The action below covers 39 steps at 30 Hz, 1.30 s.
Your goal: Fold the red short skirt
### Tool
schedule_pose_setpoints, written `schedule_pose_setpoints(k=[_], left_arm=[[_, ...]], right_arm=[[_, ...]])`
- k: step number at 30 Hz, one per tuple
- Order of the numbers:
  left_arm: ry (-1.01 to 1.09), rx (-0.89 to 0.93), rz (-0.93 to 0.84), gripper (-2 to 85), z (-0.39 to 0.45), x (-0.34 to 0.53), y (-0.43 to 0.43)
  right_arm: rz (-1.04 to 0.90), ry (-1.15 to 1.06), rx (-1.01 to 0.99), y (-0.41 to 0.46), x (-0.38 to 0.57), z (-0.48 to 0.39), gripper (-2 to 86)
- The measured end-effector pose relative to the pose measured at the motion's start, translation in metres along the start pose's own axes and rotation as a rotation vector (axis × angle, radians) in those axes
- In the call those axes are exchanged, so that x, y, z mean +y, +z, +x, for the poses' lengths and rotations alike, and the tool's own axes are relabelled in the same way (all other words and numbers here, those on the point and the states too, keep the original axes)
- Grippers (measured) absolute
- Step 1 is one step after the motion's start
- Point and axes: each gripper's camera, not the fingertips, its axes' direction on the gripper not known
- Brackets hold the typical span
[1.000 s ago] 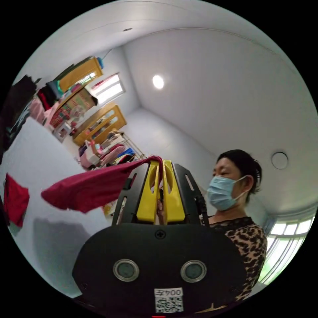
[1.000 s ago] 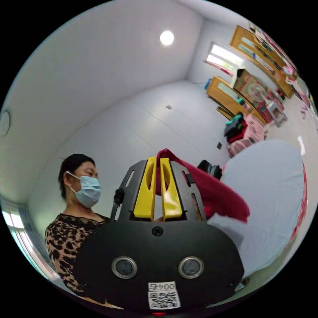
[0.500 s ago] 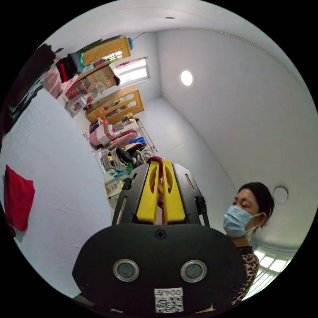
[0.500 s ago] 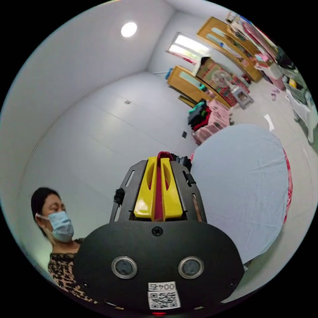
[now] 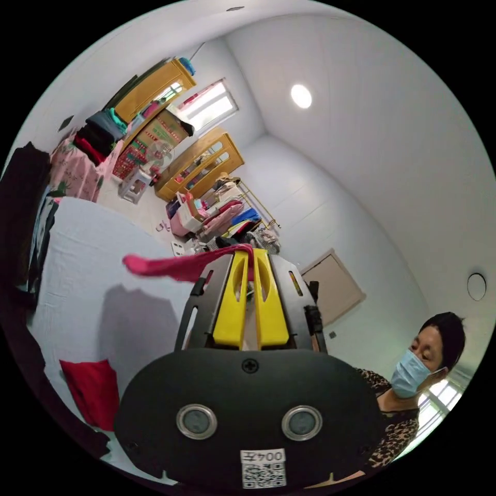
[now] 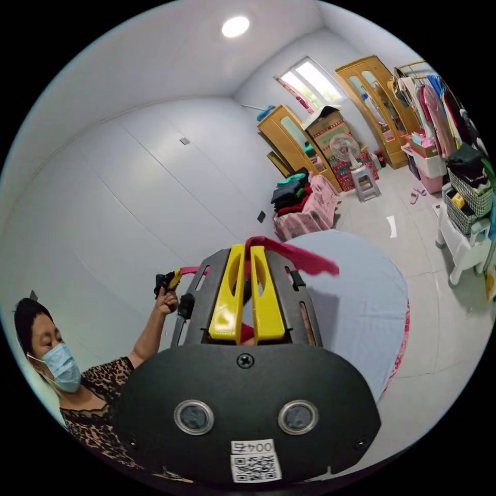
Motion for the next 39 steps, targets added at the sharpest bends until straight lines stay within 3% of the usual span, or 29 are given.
schedule_pose_setpoints(k=[4, 9, 14, 25, 39], left_arm=[[-0.125, -0.052, -0.060, 2.3, -0.082, 0.041, 0.018], [-0.374, -0.118, -0.148, 2.2, -0.239, 0.159, 0.046], [-0.523, -0.202, -0.249, 2.2, -0.326, 0.267, 0.059], [-0.414, -0.293, -0.319, 2.1, -0.313, 0.350, 0.015], [-0.485, -0.363, -0.364, 2.0, -0.324, 0.437, -0.070]], right_arm=[[-0.121, 0.085, 0.037, 0.045, 0.035, 0.048, 0.7], [-0.255, 0.288, 0.077, 0.111, 0.117, 0.140, 0.9], [-0.388, 0.420, 0.182, 0.152, 0.192, 0.196, 1.0], [-0.381, 0.426, 0.225, 0.167, 0.245, 0.202, 0.9], [-0.467, 0.471, 0.273, 0.220, 0.298, 0.218, 1.1]])
